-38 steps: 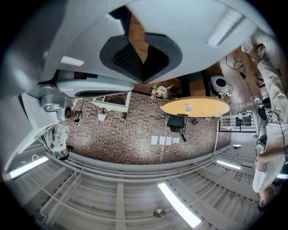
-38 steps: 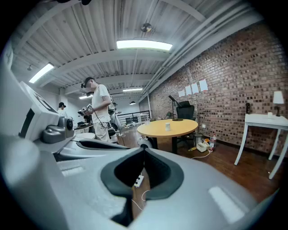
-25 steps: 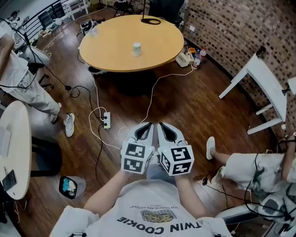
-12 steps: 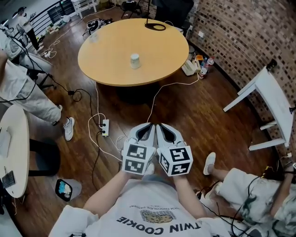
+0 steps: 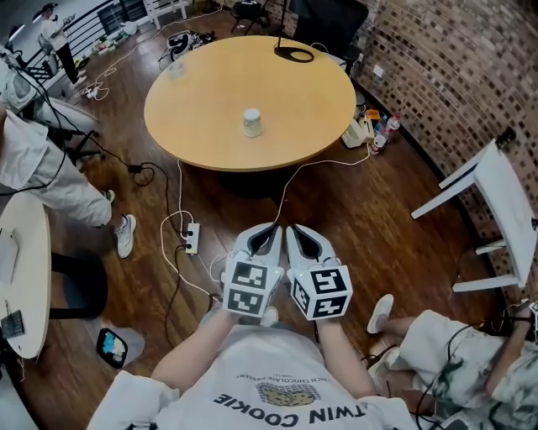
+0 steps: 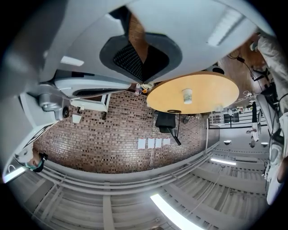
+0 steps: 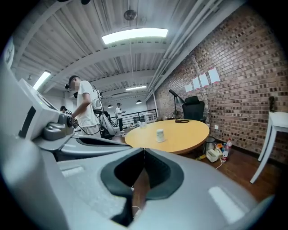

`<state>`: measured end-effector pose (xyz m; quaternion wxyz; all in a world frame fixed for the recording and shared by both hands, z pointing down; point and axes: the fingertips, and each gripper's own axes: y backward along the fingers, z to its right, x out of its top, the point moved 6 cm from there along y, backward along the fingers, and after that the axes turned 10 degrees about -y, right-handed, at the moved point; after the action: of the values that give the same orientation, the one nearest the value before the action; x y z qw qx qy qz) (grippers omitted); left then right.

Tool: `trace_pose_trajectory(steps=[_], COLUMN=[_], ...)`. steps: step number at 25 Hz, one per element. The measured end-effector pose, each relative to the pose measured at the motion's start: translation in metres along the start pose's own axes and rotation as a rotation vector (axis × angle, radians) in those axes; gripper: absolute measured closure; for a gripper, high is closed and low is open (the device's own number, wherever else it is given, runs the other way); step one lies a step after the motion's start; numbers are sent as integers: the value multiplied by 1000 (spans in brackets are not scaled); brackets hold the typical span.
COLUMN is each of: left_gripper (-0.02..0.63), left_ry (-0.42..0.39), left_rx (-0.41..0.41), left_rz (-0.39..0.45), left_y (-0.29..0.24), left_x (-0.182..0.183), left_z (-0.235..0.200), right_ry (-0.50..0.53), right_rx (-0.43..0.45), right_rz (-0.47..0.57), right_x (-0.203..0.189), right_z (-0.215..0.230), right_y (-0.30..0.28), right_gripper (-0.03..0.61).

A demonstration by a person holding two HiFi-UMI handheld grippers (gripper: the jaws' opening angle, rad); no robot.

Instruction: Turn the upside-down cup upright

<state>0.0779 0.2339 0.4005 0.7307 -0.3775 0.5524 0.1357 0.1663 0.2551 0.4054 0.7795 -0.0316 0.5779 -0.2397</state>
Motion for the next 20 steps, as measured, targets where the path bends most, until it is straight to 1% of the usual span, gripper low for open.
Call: trace_pose_trajectory(steps=[6,16,20], left_gripper=[607,607,607], left_ry=[20,53,80], left_rx=[2,-20,-48], left_rz=[-3,-16,-27], left_y=[-41,-119,-144], left_x=[2,6,9], left_z=[-49,-165,-205], right_ry=[15,36,46], right_rx=[4,-8,-23], right_rz=[-7,-58,-74], right_x=[20,51,69], right_z=[9,16,18], right_y=[-61,-196,-242], right_gripper=[575,573,563])
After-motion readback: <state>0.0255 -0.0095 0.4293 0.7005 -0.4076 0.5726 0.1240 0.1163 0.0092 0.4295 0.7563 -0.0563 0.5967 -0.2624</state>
